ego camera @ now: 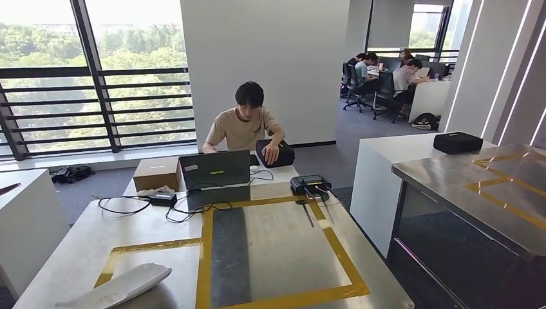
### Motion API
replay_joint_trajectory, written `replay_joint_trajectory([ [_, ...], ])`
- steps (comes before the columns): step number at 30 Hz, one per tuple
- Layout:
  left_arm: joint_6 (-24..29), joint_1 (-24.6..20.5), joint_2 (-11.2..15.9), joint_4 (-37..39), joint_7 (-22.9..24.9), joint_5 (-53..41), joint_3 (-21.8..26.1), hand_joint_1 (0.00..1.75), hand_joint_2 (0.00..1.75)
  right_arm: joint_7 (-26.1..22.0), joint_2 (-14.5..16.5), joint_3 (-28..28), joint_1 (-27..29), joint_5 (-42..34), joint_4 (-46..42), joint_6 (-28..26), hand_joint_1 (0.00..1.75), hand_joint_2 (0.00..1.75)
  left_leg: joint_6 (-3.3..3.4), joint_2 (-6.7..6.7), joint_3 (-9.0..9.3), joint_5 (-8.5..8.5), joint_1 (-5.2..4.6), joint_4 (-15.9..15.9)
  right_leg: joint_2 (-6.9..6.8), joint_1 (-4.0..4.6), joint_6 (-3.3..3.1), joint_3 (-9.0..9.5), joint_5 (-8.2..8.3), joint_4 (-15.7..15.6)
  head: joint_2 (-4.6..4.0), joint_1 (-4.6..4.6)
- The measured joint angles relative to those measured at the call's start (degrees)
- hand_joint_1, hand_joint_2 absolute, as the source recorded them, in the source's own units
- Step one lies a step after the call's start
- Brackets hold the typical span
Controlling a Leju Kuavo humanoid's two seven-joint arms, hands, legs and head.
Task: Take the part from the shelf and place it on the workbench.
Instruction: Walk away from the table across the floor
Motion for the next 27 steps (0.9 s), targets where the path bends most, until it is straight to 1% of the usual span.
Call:
replay_joint_trajectory([
  [1,0.0,0.02,0.03,-0.01,0.0,0.05,-0.03,0.0,0.0,0.01,-0.05,0.0,-0.02,0.01,0.0,-0.01,0.0,0.0,-0.27,0.01,-0.92,0.38,0.13,0.46,-0.01,-0.14,0.17,2.27,1.67,-2.71,0.0,0.02],
  [2,-0.01,0.02,0.06,-0.04,0.0,0.09,-0.07,0.0,0.0,0.0,-0.09,0.0,-0.09,0.02,0.0,-0.01,0.0,0.0,-0.59,0.03,-1.8,0.69,0.19,1.02,-0.01,-0.24,0.34,5.01,2.36,-6.63,0.0,0.05],
  [3,-0.01,0.0,0.1,-0.12,0.0,0.15,-0.1,0.0,0.0,-0.02,-0.13,0.0,-0.15,0.02,0.0,0.0,0.0,0.0,-0.94,0.04,-2.52,0.95,0.22,1.58,0.08,-0.19,0.2,7.38,2.54,-10.18,0.0,0.06],
  [4,-0.01,-0.03,0.14,-0.2,0.0,0.21,-0.14,0.0,0.0,-0.04,-0.14,0.0,-0.2,0.02,0.0,0.01,0.0,0.0,-1.33,0.05,-3.01,1.22,0.18,2.04,0.18,-0.13,-0.08,8.87,2.18,-12.86,0.0,0.04],
  [5,0.0,-0.05,0.19,-0.28,0.0,0.32,-0.17,0.0,0.0,-0.04,-0.15,0.0,-0.22,0.02,0.0,0.01,0.0,0.0,-1.7,0.06,-3.29,1.56,0.11,2.28,0.31,0.0,-0.55,9.32,1.62,-14.09,0.0,-0.02],
  [6,0.0,-0.07,0.23,-0.31,0.0,0.45,-0.2,0.0,0.0,-0.04,-0.15,0.0,-0.19,0.03,0.0,0.01,0.0,0.0,-2.06,0.05,-3.38,1.95,0.1,2.3,0.41,0.13,-1.16,9.06,1.77,-14.16,0.0,-0.08],
  [7,0.0,-0.07,0.31,-0.3,0.0,0.61,-0.22,0.0,0.0,-0.02,-0.15,0.0,-0.17,0.03,0.0,0.01,0.0,0.0,-2.43,0.02,-3.49,2.33,0.14,2.25,0.33,0.07,-1.71,8.59,2.11,-14.22,-0.01,-0.12],
  [8,0.0,-0.05,0.39,-0.28,0.01,0.79,-0.23,0.0,0.0,0.02,-0.16,0.0,-0.19,0.03,0.0,0.01,0.0,0.0,-2.75,-0.05,-3.79,2.02,0.23,2.5,0.21,0.04,-2.24,8.17,2.61,-14.22,-0.02,-0.15],
  [9,-0.01,-0.03,0.49,-0.25,0.01,0.92,-0.24,0.0,0.0,0.04,-0.16,0.0,-0.24,0.02,0.0,-0.01,0.0,0.0,-3.05,-0.15,-4.3,0.7,0.32,3.46,0.06,-0.01,-2.72,7.65,3.2,-14.3,-0.02,-0.19],
  [10,-0.01,-0.03,0.6,-0.22,0.01,1.02,-0.24,0.0,0.0,0.07,-0.17,0.0,-0.29,0.01,0.0,-0.05,0.0,0.0,-3.33,-0.23,-5.03,-1.61,0.42,5.5,-0.09,-0.08,-3.11,7.0,3.87,-14.38,-0.03,-0.26],
  [11,-0.01,-0.01,0.67,-0.17,0.01,1.07,-0.24,0.0,0.0,0.11,-0.18,-0.01,-0.32,0.01,0.0,-0.11,0.0,0.0,-3.54,-0.29,-5.81,-4.56,0.47,8.44,-0.17,-0.05,-3.31,6.3,4.48,-14.37,-0.03,-0.32],
  [12,-0.01,0.0,0.72,-0.11,0.0,1.08,-0.24,0.0,0.0,0.16,-0.19,-0.01,-0.33,-0.01,0.0,-0.19,0.0,0.0,-3.71,-0.31,-6.5,-7.15,0.5,11.91,-0.23,0.0,-3.42,5.49,5.13,-14.35,-0.02,-0.38],
  [13,-0.01,0.01,0.76,-0.03,0.0,1.1,-0.24,0.0,0.0,0.2,-0.19,-0.01,-0.32,-0.02,0.0,-0.25,0.0,0.0,-3.82,-0.31,-6.81,-8.65,0.52,14.99,-0.3,0.06,-3.43,4.64,5.8,-14.32,-0.02,-0.42],
  [14,-0.01,0.02,0.79,0.06,0.0,1.11,-0.25,0.0,0.0,0.23,-0.19,-0.01,-0.31,-0.04,0.0,-0.32,0.0,0.0,-3.81,-0.31,-6.49,-8.8,0.53,16.78,-0.36,0.13,-3.38,3.74,6.48,-14.29,-0.02,-0.43],
  [15,-0.01,0.01,0.81,0.14,0.0,1.11,-0.25,0.0,0.0,0.25,-0.19,-0.01,-0.31,-0.05,0.0,-0.38,0.0,0.0,-3.7,-0.32,-5.37,-7.85,0.52,16.93,-0.41,0.18,-3.31,2.85,7.16,-14.27,-0.02,-0.46],
  [16,-0.01,-0.03,0.83,0.2,0.0,1.11,-0.26,0.0,0.0,0.26,-0.19,-0.02,-0.32,-0.07,0.0,-0.42,0.0,0.0,-3.45,-0.34,-3.27,-6.36,0.5,15.11,-0.43,0.24,-3.19,2.07,7.85,-14.26,-0.02,-0.48],
  [17,-0.01,-0.09,0.83,0.23,0.0,1.1,-0.28,0.0,0.0,0.26,-0.19,-0.02,-0.34,-0.09,0.0,-0.45,0.0,0.0,-3.09,-0.39,-0.37,-5.33,0.45,11.68,-0.43,0.26,-3.06,1.44,8.51,-14.23,-0.02,-0.49],
  [18,-0.01,-0.18,0.82,0.21,0.0,1.08,-0.3,0.0,0.0,0.26,-0.18,-0.02,-0.34,-0.09,0.0,-0.45,0.0,0.0,-2.7,-0.45,2.91,-5.34,0.28,7.34,-0.39,0.3,-2.83,0.94,9.12,-14.21,-0.02,-0.5],
  [19,-0.01,-0.23,0.81,0.14,0.01,1.03,-0.33,0.0,0.0,0.26,-0.18,-0.03,-0.32,-0.09,0.0,-0.45,0.0,0.0,-2.37,-0.49,5.38,-5.74,0.08,3.75,-0.36,0.28,-2.52,0.69,9.72,-14.29,-0.02,-0.46],
  [20,-0.01,-0.27,0.8,0.05,0.01,0.93,-0.35,0.0,0.0,0.26,-0.19,-0.03,-0.3,-0.09,0.0,-0.45,0.0,0.0,-2.06,-0.53,6.87,-6.38,-0.18,1.25,-0.34,0.19,-2.17,0.58,10.29,-14.41,-0.02,-0.49],
  [21,-0.01,-0.25,0.79,-0.03,0.01,0.8,-0.38,0.0,0.0,0.29,-0.19,-0.04,-0.27,-0.07,0.0,-0.45,0.0,0.0,-1.77,-0.53,7.35,-6.65,-0.45,0.05,-0.32,0.09,-1.73,0.58,10.85,-14.64,-0.02,-0.49],
  [22,-0.01,-0.17,0.77,-0.09,0.01,0.66,-0.41,0.0,0.0,0.34,-0.2,-0.04,-0.21,-0.06,0.0,-0.45,0.0,0.0,-1.41,-0.51,6.96,-6.15,-0.51,-0.13,-0.31,0.03,-1.29,0.62,11.4,-14.93,-0.02,-0.5],
  [23,-0.01,-0.13,0.68,-0.12,0.0,0.52,-0.47,0.0,0.0,0.39,-0.21,-0.04,-0.14,-0.06,0.0,-0.45,0.0,0.0,-0.97,-0.38,6.59,-5.54,-0.47,-0.39,-0.22,-0.06,-0.93,0.5,11.38,-14.89,-0.03,-0.55],
  [24,-0.01,-0.05,0.57,-0.15,0.01,0.45,-0.53,0.0,0.0,0.5,-0.22,-0.04,-0.06,-0.05,0.0,-0.43,0.0,0.0,-0.47,-0.26,6.09,-4.83,-0.35,-0.57,-0.14,-0.08,-0.59,0.16,10.29,-14.24,-0.03,-0.49],
  [25,-0.01,0.0,0.45,-0.23,0.01,0.39,-0.59,0.0,0.0,0.57,-0.24,-0.04,0.01,-0.05,0.0,-0.41,0.0,0.0,-0.06,-0.14,5.38,-4.06,-0.2,-0.73,-0.06,-0.08,-0.3,-0.47,8.06,-12.53,-0.03,-0.41],
  [26,-0.01,0.05,0.34,-0.31,0.01,0.35,-0.64,0.0,0.0,0.64,-0.26,-0.04,0.02,-0.05,0.0,-0.39,0.0,0.0,0.25,-0.04,4.52,-3.34,-0.16,-0.71,0.0,-0.14,-0.09,-1.28,4.93,-9.66,-0.03,-0.33],
  [27,-0.01,0.12,0.25,-0.37,0.01,0.31,-0.67,0.0,0.0,0.7,-0.28,-0.04,0.02,-0.05,0.0,-0.39,0.0,0.0,0.45,-0.03,3.54,-2.62,-0.19,-0.62,0.0,-0.11,0.13,-2.1,1.85,-6.03,-0.02,-0.22],
])
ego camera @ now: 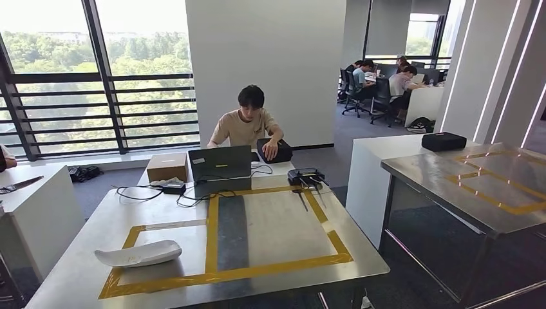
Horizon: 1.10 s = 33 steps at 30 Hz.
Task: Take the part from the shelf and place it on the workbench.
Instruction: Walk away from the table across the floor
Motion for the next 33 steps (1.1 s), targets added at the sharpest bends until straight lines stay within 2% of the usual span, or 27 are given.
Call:
replay_joint_trajectory([
  [1,0.0,0.07,-0.07,-0.05,-0.01,-0.04,-0.02,0.0,0.0,0.02,-0.03,0.0,-0.01,0.0,0.0,-0.01,0.0,0.0,0.03,0.03,-0.98,0.74,-0.04,0.15,0.0,0.03,0.16,-0.57,-1.97,3.61,0.0,0.05],
  [2,0.0,0.16,-0.13,-0.05,-0.01,-0.06,-0.03,0.0,0.0,0.04,-0.08,-0.01,-0.02,0.0,0.0,-0.03,0.0,0.0,0.02,0.06,-2.01,1.46,-0.06,0.36,0.0,0.05,0.26,-0.58,-2.41,6.23,0.0,0.08],
  [3,0.0,0.3,-0.17,-0.07,-0.01,-0.13,-0.04,0.0,0.0,0.06,-0.12,-0.01,-0.01,0.0,0.0,-0.04,0.0,0.0,-0.08,0.09,-3.1,2.17,-0.05,0.66,0.0,0.07,0.31,0.21,-1.41,7.23,0.0,0.13],
  [4,0.0,0.49,-0.19,-0.13,-0.01,-0.25,-0.04,0.0,0.0,0.08,-0.15,-0.02,-0.02,0.0,0.0,-0.07,0.0,0.0,-0.22,0.11,-4.19,2.8,-0.01,1.03,-0.01,0.07,0.32,1.9,0.35,6.32,0.0,0.16],
  [5,0.0,0.68,-0.2,-0.23,-0.01,-0.38,-0.05,0.0,0.0,0.08,-0.18,-0.04,-0.03,0.0,0.0,-0.09,0.0,0.0,-0.42,0.12,-5.3,3.37,0.03,1.49,-0.01,0.06,0.29,4.57,1.78,3.54,0.0,0.21],
  [6,0.0,0.85,-0.21,-0.4,-0.01,-0.52,-0.05,0.0,0.0,0.08,-0.2,-0.05,-0.09,0.0,0.0,-0.12,0.0,0.0,-0.7,0.13,-6.28,3.86,0.0,2.01,-0.01,0.12,0.15,7.71,1.87,-0.56,0.0,0.27],
  [8,0.0,0.98,-0.21,-0.74,-0.01,-0.67,-0.06,0.0,0.0,0.05,-0.2,-0.1,-0.16,-0.01,0.01,-0.15,0.0,0.0,-1.34,0.2,-7.32,4.65,-0.11,2.75,0.08,0.36,-0.6,12.06,0.12,-7.17,0.01,0.26],
  [9,0.0,1.0,-0.21,-0.87,-0.02,-0.7,-0.07,0.0,0.0,0.05,-0.2,-0.13,-0.15,-0.02,0.01,-0.15,0.0,0.0,-1.69,0.24,-7.46,5.08,-0.15,2.83,0.12,0.52,-1.1,12.7,-0.7,-8.66,0.01,0.22],
  [11,0.0,1.08,-0.21,-0.99,-0.01,-0.75,-0.08,0.0,0.0,0.07,-0.17,-0.21,-0.06,-0.02,0.01,-0.15,0.0,0.0,-2.38,0.19,-7.63,5.82,-0.04,2.65,-0.07,0.5,-2.1,11.98,0.01,-9.05,0.0,0.15],
  [12,0.0,1.13,-0.21,-1.03,-0.01,-0.74,-0.08,0.0,0.0,0.08,-0.16,-0.25,-0.07,-0.02,0.02,-0.15,0.0,0.0,-2.74,0.03,-8.03,5.04,0.05,3.07,-0.24,0.41,-2.62,11.46,0.69,-9.14,0.0,0.09],
  [13,0.0,1.18,-0.21,-1.07,0.0,-0.74,-0.08,0.0,0.0,0.08,-0.14,-0.3,-0.09,-0.02,0.02,-0.15,0.0,0.0,-3.1,-0.13,-8.61,3.11,0.16,4.42,-0.42,0.29,-3.04,10.78,1.46,-9.27,0.0,0.05],
  [14,0.0,1.22,-0.2,-1.1,0.0,-0.74,-0.08,0.0,0.0,0.09,-0.14,-0.32,-0.13,-0.02,0.02,-0.15,0.0,0.0,-3.43,-0.27,-9.28,0.24,0.31,6.82,-0.57,0.21,-3.31,10.01,2.19,-9.32,0.0,-0.02],
  [16,0.0,1.34,-0.2,-1.14,0.0,-0.74,-0.08,0.0,0.0,0.08,-0.15,-0.37,-0.1,-0.02,0.02,-0.15,0.0,0.0,-4.01,-0.34,-10.45,-5.1,0.52,13.63,-0.69,0.2,-3.43,8.29,3.62,-9.28,0.0,-0.13],
  [17,0.0,1.44,-0.2,-1.12,0.01,-0.75,-0.09,0.0,0.0,0.08,-0.16,-0.38,-0.09,-0.02,0.02,-0.15,0.0,0.0,-4.2,-0.34,-10.54,-5.94,0.61,16.45,-0.75,0.21,-3.35,7.38,4.31,-9.21,0.0,-0.17],
  [18,0.0,1.52,-0.2,-1.11,0.01,-0.75,-0.09,0.0,0.0,0.08,-0.16,-0.4,-0.09,-0.02,0.02,-0.15,0.0,0.0,-4.28,-0.34,-9.96,-5.41,0.68,17.88,-0.81,0.21,-3.24,6.48,5.02,-9.11,0.0,-0.2],
  [19,0.0,1.58,-0.2,-1.11,0.01,-0.75,-0.1,0.0,0.0,0.08,-0.16,-0.4,-0.09,-0.02,0.02,-0.16,0.0,0.0,-4.28,-0.34,-8.48,-3.95,0.74,17.39,-0.86,0.2,-3.09,5.56,5.7,-9.0,0.0,-0.22],
  [20,0.0,1.61,-0.2,-1.11,0.01,-0.75,-0.1,0.0,0.0,0.08,-0.16,-0.41,-0.11,-0.03,0.02,-0.17,0.0,0.0,-4.19,-0.35,-6.04,-2.46,0.78,15.02,-0.88,0.18,-2.9,4.71,6.37,-8.86,0.0,-0.24],
  [21,-0.01,1.6,-0.2,-1.13,0.0,-0.75,-0.1,0.0,0.0,0.08,-0.15,-0.42,-0.12,-0.03,0.02,-0.19,0.0,0.0,-4.02,-0.39,-2.9,-2.01,0.78,11.1,-0.87,0.19,-2.65,4.01,6.98,-8.71,0.0,-0.25],
  [23,-0.01,1.57,-0.2,-1.06,0.0,-0.62,-0.1,0.0,0.0,0.05,-0.15,-0.43,-0.15,-0.14,0.02,-0.28,0.0,0.0,-3.43,-0.56,2.33,-3.24,0.52,3.45,-0.79,0.24,-2.02,3.16,8.08,-8.57,0.0,-0.22],
  [24,0.0,1.49,-0.2,-0.8,0.01,-0.35,-0.08,0.0,0.0,0.02,-0.15,-0.43,-0.16,-0.45,0.01,-0.36,0.0,0.0,-3.03,-0.63,3.43,-4.03,0.34,1.34,-0.77,0.25,-1.63,3.03,8.63,-8.67,0.0,-0.21],
  [26,0.0,1.41,-0.22,0.52,0.04,0.36,0.16,0.0,0.0,-0.14,-0.16,-0.31,-0.14,-1.63,0.01,-0.56,0.0,0.0,-1.98,-0.56,3.01,-3.54,0.16,0.56,-0.74,0.07,-0.79,2.87,9.63,-8.99,-0.01,-0.15],
  [27,-0.08,1.49,-0.31,1.54,0.18,0.98,0.44,0.0,0.0,-0.18,-0.16,-0.14,-0.08,-2.34,0.02,-0.62,0.0,0.0,-1.4,-0.43,2.53,-2.95,0.18,0.49,-0.66,-0.03,-0.45,2.61,9.19,-8.72,-0.01,-0.12],
  [28,-0.61,1.74,-0.36,3.01,0.84,2.32,0.79,0.0,0.0,-0.14,-0.14,0.04,0.0,-2.89,0.02,-0.62,0.0,0.0,-0.84,-0.28,1.88,-2.25,0.23,0.39,-0.57,-0.11,-0.21,2.11,7.59,-7.61,-0.01,-0.03],
  [30,-4.91,2.12,0.15,8.32,5.25,9.54,1.16,0.0,0.0,0.1,-0.1,0.3,0.13,-3.5,0.02,-0.48,0.0,0.0,-0.15,-0.12,0.19,-0.73,0.21,0.35,-0.4,-0.12,-0.04,0.7,1.75,-2.27,0.0,0.15],
  [31,-9.53,2.07,0.9,13.04,8.84,16.56,1.07,0.0,0.0,0.25,-0.12,0.33,0.13,-3.58,0.02,-0.36,0.0,0.0,-0.01,-0.14,-0.76,0.04,0.15,0.4,-0.35,-0.06,-0.04,0.04,-0.88,1.32,0.01,0.23],
  [32,-15.28,1.67,1.78,19.2,12.57,24.59,0.92,0.0,0.0,0.38,-0.18,0.36,0.09,-3.55,0.02,-0.25,0.0,0.0,0.01,-0.17,-1.65,0.83,0.07,0.47,-0.31,0.03,-0.05,-0.26,-2.09,4.48,0.01,0.25],
  [33,-22.03,0.92,2.61,26.99,15.75,33.03,0.89,0.0,0.0,0.55,-0.3,0.42,0.02,-3.42,0.02,-0.08,0.0,0.0,-0.03,-0.19,-2.6,1.61,0.02,0.61,-0.24,0.11,-0.06,-0.04,-1.8,6.47,0.01,0.29],
])
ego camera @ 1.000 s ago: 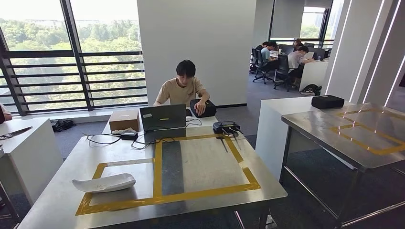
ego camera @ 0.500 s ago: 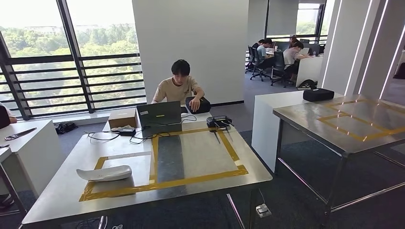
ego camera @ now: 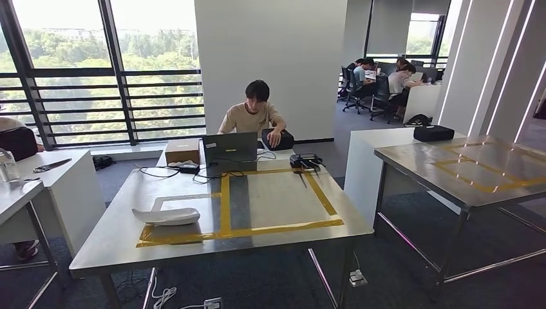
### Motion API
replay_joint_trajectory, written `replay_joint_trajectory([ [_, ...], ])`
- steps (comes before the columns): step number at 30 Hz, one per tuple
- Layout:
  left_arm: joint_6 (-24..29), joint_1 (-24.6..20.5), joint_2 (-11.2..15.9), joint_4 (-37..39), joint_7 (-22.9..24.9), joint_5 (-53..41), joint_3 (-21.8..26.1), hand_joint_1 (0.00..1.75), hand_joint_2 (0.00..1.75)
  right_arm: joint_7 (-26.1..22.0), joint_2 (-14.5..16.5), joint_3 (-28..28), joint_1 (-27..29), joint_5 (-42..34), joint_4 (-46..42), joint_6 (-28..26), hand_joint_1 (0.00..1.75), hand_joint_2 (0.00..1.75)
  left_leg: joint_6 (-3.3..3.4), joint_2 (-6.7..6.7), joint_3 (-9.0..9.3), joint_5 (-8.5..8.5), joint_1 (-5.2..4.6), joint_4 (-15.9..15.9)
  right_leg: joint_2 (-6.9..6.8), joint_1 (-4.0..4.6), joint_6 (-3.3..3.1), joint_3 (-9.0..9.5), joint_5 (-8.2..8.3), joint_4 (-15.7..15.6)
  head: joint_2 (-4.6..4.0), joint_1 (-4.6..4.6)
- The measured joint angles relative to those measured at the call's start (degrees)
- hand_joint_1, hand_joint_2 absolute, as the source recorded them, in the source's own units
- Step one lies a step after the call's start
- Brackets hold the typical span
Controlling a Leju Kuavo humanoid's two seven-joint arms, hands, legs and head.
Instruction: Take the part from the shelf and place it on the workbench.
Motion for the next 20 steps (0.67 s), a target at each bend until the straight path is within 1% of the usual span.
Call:
replay_joint_trajectory([
  [1,-7.07,-1.02,0.64,8.95,2.23,7.71,0.28,0.0,0.0,0.2,-0.16,0.09,-0.08,0.16,0.0,0.17,0.0,0.0,-0.15,0.0,-0.96,0.71,0.01,0.24,0.04,0.07,0.01,0.98,1.56,0.28,-0.01,0.02],
  [2,-13.62,-2.16,1.12,18.2,3.97,13.67,0.89,0.0,0.0,0.45,-0.34,0.19,-0.18,0.32,0.0,0.32,0.0,0.0,-0.4,0.05,-1.92,1.34,0.04,0.58,0.07,0.1,0.01,2.8,3.47,-1.16,0.0,0.05],
  [3,-19.25,-3.05,1.43,26.97,5.45,18.3,1.71,0.0,0.0,0.68,-0.52,0.27,-0.32,0.44,-0.01,0.44,0.0,0.0,-0.72,0.27,-2.87,1.83,0.09,1.01,0.11,0.12,-0.06,5.39,4.34,-4.32,0.0,0.1],
  [4,-23.07,-3.43,1.72,34.61,7.1,21.4,2.78,0.0,0.0,0.9,-0.68,0.33,-0.5,0.54,-0.02,0.51,0.0,0.0,-1.1,0.69,-3.69,2.22,0.11,1.45,0.17,0.25,-0.29,8.3,3.98,-8.37,0.01,0.15],
  [5,-24.28,-3.35,1.91,40.89,9.15,22.98,3.7,0.0,0.0,1.09,-0.83,0.37,-0.59,0.64,-0.05,0.56,0.0,0.0,-1.5,1.27,-4.21,2.55,0.07,1.78,0.29,0.45,-0.68,10.42,3.13,-11.8,0.01,0.09],
  [6,-23.73,-3.05,1.99,46.17,11.41,23.48,4.36,0.0,0.0,1.3,-0.97,0.4,-0.56,0.79,-0.1,0.66,0.0,0.0,-1.85,1.82,-4.52,2.9,0.01,1.94,0.38,0.67,-1.12,11.75,2.07,-14.27,0.01,0.04],
  [7,-22.1,-2.65,2.03,51.59,14.58,23.28,4.79,0.0,0.0,1.5,-1.17,0.45,-0.36,0.97,-0.14,0.86,0.0,0.0,-2.15,2.2,-4.64,3.32,-0.06,1.89,0.45,0.85,-1.57,12.15,1.74,-15.36,0.01,-0.01],
  [8,-20.25,-2.15,1.98,56.77,18.88,22.69,4.87,0.0,0.0,1.7,-1.37,0.52,-0.1,1.16,-0.16,1.17,0.0,0.0,-2.44,2.31,-4.69,3.63,-0.08,1.78,0.44,0.78,-2.05,11.72,2.18,-15.46,0.0,-0.08],
  [9,-18.92,-1.41,1.93,61.53,24.36,21.89,4.86,0.0,0.0,1.85,-1.61,0.61,0.09,1.38,-0.16,1.51,0.0,0.0,-2.76,2.01,-4.84,3.32,-0.05,1.92,0.39,0.59,-2.49,11.39,2.61,-15.57,-0.01,-0.08],
  [10,-17.82,-0.11,1.8,65.93,30.91,21.01,4.84,0.0,0.0,1.96,-1.84,0.69,0.19,1.54,-0.16,1.81,0.0,0.0,-3.12,1.48,-5.15,1.99,0.03,2.77,0.44,0.38,-2.97,10.93,3.12,-15.68,-0.01,-0.19],
  [11,-16.91,1.47,1.61,69.14,37.38,20.12,4.81,0.0,0.0,2.05,-1.99,0.75,0.25,1.67,-0.15,2.01,0.0,0.0,-3.49,0.83,-5.8,-0.36,0.14,4.7,0.51,0.2,-3.34,10.32,3.66,-15.75,-0.01,-0.32],
  [12,-16.13,2.9,1.25,71.67,42.3,19.41,4.75,0.0,0.0,2.1,-2.14,0.78,0.32,1.76,-0.15,2.09,0.0,0.0,-3.82,0.22,-6.66,-3.31,0.24,7.64,0.56,0.2,-3.55,9.68,4.16,-15.71,-0.01,-0.48],
  [13,-15.55,3.97,0.81,73.89,45.3,18.93,4.66,0.0,0.0,2.15,-2.24,0.8,0.43,1.83,-0.15,2.13,0.0,0.0,-4.04,-0.15,-7.64,-6.04,0.33,11.23,0.48,0.26,-3.61,9.0,4.67,-15.63,-0.01,-0.59],
  [14,-15.21,4.47,0.42,75.67,46.59,18.63,4.56,0.0,0.0,2.17,-2.33,0.81,0.5,1.91,-0.15,2.12,0.0,0.0,-4.2,-0.29,-8.36,-7.71,0.4,14.52,0.17,0.33,-3.55,8.25,5.19,-15.52,-0.01,-0.62],
  [15,-15.05,4.6,0.12,77.19,46.72,18.41,4.46,0.0,0.0,2.17,-2.43,0.84,0.47,1.98,-0.15,2.11,0.0,0.0,-4.3,-0.31,-8.4,-8.04,0.46,16.64,-0.23,0.37,-3.46,7.49,5.67,-15.38,-0.01,-0.62],
  [16,-14.94,4.6,-0.02,78.51,46.86,18.12,4.36,0.0,0.0,2.18,-2.51,0.87,0.35,2.02,-0.15,2.09,0.0,0.0,-4.35,-0.3,-7.5,-7.16,0.56,17.08,-0.6,0.37,-3.33,6.73,6.13,-15.19,-0.01,-0.61],
  [17,-14.88,4.6,-0.05,79.55,47.27,17.84,4.25,0.0,0.0,2.19,-2.56,0.9,0.2,2.0,-0.15,2.01,0.0,0.0,-4.33,-0.29,-5.51,-5.66,0.67,15.51,-0.85,0.32,-3.16,5.96,6.56,-15.0,-0.01,-0.62],
  [18,-14.94,4.6,-0.08,80.42,47.78,17.59,4.13,0.0,0.0,2.23,-2.6,0.92,0.08,1.85,-0.15,1.86,0.0,0.0,-4.26,-0.28,-2.6,-4.46,0.78,12.23,-0.98,0.26,-2.93,5.35,6.97,-14.81,-0.01,-0.64],
  [19,-15.11,4.59,-0.15,81.09,48.23,17.49,4.02,0.0,0.0,2.35,-2.61,0.93,0.02,1.61,-0.15,1.63,0.0,0.0,-4.09,-0.29,0.63,-4.12,0.78,8.09,-1.05,0.24,-2.62,4.84,7.36,-14.65,-0.01,-0.68],
  [20,-15.2,4.59,-0.18,81.4,48.5,17.48,3.94,0.0,0.0,2.41,-2.6,0.93,0.0,1.45,-0.15,1.49,0.0,0.0,-4.0,-0.29,2.42,-4.02,0.8,5.74,-1.07,0.22,-2.47,4.61,7.55,-14.57,-0.01,-0.69],
])
